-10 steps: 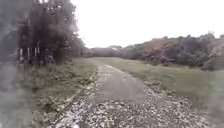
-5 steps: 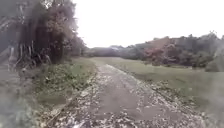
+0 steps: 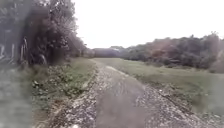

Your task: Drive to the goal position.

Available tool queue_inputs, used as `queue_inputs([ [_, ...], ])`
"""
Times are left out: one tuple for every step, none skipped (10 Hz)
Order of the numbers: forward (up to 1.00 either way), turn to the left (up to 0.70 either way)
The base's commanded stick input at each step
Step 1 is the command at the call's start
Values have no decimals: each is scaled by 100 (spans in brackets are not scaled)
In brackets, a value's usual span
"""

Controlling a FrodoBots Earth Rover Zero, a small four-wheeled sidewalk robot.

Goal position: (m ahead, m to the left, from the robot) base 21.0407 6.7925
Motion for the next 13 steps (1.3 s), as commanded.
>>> queue_inputs([
  [85, 0],
  [85, 0],
  [85, 0],
  [85, 0],
  [85, 0],
  [85, 0],
  [85, 0],
  [85, 0],
  [85, 0],
  [85, 0],
  [85, 0],
  [85, 0],
  [85, 0],
])
